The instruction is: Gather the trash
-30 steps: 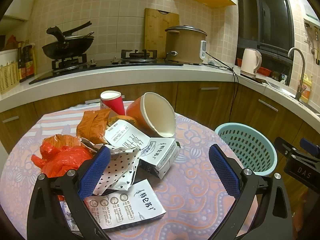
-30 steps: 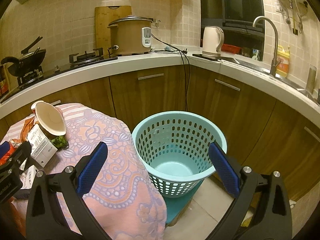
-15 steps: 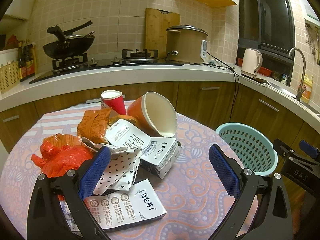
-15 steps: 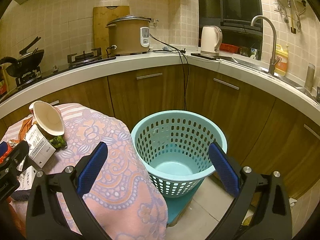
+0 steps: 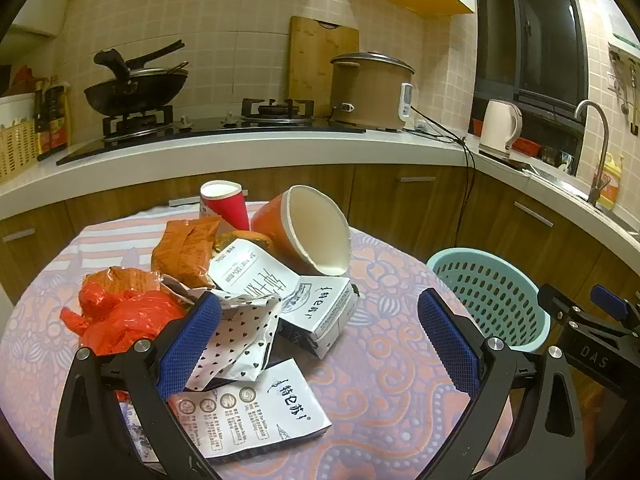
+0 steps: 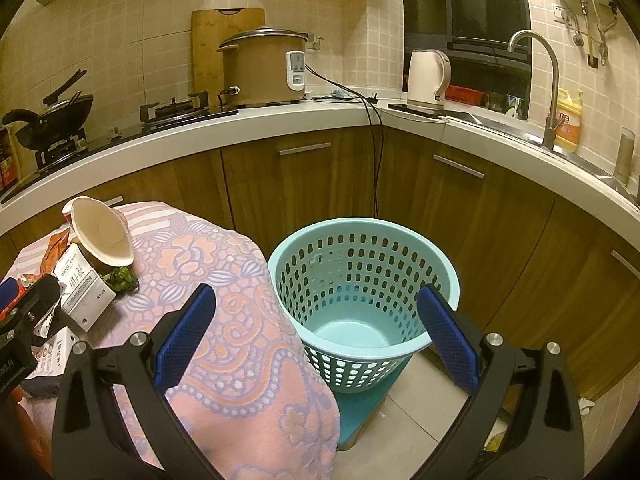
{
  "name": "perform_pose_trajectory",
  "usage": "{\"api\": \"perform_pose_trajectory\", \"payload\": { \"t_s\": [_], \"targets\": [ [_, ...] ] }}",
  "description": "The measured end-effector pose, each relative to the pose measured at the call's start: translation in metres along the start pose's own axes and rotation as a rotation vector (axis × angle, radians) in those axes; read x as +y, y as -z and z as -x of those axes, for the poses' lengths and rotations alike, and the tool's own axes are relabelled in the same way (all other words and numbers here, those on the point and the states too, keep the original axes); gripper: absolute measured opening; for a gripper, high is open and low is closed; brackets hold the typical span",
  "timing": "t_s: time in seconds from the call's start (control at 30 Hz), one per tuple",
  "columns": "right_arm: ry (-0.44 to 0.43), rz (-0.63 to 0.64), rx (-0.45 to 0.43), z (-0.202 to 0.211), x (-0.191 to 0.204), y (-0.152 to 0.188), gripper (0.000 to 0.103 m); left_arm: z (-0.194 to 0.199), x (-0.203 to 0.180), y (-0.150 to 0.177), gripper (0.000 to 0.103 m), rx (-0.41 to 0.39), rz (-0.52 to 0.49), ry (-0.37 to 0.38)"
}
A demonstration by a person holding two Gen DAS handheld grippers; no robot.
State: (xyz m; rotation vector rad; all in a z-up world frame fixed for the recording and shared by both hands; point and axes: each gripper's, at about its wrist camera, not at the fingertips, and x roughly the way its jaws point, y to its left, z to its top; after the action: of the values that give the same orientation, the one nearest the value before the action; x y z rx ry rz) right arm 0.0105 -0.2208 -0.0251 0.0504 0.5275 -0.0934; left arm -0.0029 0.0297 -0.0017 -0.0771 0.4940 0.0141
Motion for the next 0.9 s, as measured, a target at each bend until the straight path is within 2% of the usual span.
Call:
{"api": "perform_pose_trajectory", "payload": {
  "t_s": [0.43, 0.6, 0.8, 0.9],
  "targets": [
    [-0.016, -0.008, 0.015, -0.002, 0.001, 0.001, 0.095, 0.002, 0.002, -0.002, 0.095, -0.007, 0.004, -0.008],
    [-0.017, 0.006, 0.003, 0.002, 0.006, -0.001, 0.095, 0.015, 0.007, -0.007, 0.095, -0.023, 0.005, -0.023],
    [-0.053, 0.039, -0.016, 0.010, 0.019, -0.003, 0.090, 0.047, 0.032, -0.013, 0.095, -0.048, 0.025, -0.082],
    [-0.086, 0.072, -0.025, 0.014, 0.031, -0.003, 0.085, 0.061, 0.052, -0.013, 0.095, -0.050, 0.052, -0.121]
  ]
}}
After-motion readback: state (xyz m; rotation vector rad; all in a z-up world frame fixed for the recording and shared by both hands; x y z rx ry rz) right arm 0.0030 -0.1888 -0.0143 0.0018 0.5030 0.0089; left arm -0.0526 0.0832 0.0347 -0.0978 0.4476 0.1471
